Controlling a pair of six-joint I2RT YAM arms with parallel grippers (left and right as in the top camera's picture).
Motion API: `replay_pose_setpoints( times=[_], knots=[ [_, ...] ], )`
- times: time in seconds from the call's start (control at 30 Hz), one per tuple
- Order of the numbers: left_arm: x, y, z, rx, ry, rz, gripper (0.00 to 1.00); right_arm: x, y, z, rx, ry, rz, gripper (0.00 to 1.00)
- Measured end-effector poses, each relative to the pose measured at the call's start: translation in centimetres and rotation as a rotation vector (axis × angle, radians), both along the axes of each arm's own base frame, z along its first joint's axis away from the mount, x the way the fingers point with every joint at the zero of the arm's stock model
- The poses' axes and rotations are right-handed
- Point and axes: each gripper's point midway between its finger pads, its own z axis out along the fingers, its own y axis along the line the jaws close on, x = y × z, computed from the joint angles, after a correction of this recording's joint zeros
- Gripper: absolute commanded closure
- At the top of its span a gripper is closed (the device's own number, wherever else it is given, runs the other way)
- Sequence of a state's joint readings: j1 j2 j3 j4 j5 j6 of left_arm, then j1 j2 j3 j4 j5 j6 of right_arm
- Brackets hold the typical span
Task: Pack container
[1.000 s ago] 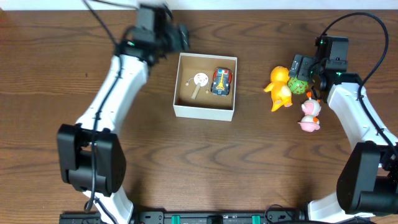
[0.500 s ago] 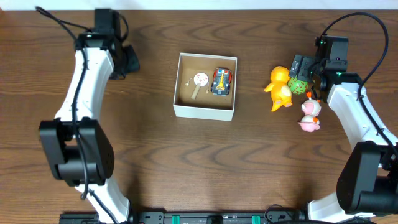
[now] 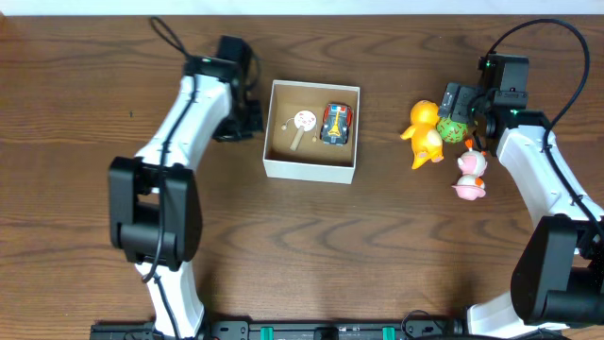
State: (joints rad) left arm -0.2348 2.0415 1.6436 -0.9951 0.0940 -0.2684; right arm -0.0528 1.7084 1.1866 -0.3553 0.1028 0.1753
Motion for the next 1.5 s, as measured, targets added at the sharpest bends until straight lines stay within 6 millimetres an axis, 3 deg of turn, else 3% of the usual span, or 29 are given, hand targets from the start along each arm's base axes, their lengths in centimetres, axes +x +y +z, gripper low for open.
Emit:
replay_pose_setpoints(
  times=[0.13,0.27,0.4,0.53,0.57,0.63,0.73,0.8,0.83,0.97,1.1,1.3,1.5],
  knots=[
    [-0.7,-2.2,-0.2,-0.003,0.006,-0.055,0.94,0.0,0.0,0.0,0.0,0.0,0.0,0.01],
    [-0.9,-2.8,-0.2,-0.002,0.006,-0.074,0.94,0.0,0.0,0.0,0.0,0.0,0.0,0.01],
    [-0.5,-1.6,-0.2,0.034,-0.004,-0.056,0.94,0.0,0.0,0.0,0.0,0.0,-0.001,0.01],
    [0.4,1.4,-0.2,0.106,-0.024,0.002,0.91,0.0,0.0,0.0,0.0,0.0,0.0,0.01],
    [0.7,2.4,-0.1,0.123,-0.032,0.032,0.83,0.0,0.0,0.0,0.0,0.0,0.0,0.01],
    [1.6,4.7,0.0,0.147,-0.056,0.117,0.49,0.0,0.0,0.0,0.0,0.0,0.0,0.01],
    [3.2,8.2,0.2,0.157,-0.109,0.254,0.35,0.0,0.0,0.0,0.0,0.0,0.0,0.01],
    [4.2,11.0,0.4,0.164,-0.148,0.344,0.09,0.0,0.0,0.0,0.0,0.0,0.0,0.01],
    [4.5,12.1,0.5,0.166,-0.159,0.376,0.02,0.0,0.0,0.0,0.0,0.0,0.0,0.01],
    [5.1,16.6,0.8,0.174,-0.197,0.502,0.02,0.0,0.0,0.0,0.0,0.0,0.0,0.01],
    [4.7,19.0,0.8,0.184,-0.196,0.56,0.02,0.0,0.0,0.0,0.0,0.0,0.0,0.01],
    [4.4,20.4,0.8,0.189,-0.193,0.599,0.02,0.0,0.0,0.0,0.0,0.0,0.0,0.01],
    [4.4,20.6,0.8,0.19,-0.193,0.603,0.02,0.0,0.0,0.0,0.0,0.0,0.0,0.01]
  ],
)
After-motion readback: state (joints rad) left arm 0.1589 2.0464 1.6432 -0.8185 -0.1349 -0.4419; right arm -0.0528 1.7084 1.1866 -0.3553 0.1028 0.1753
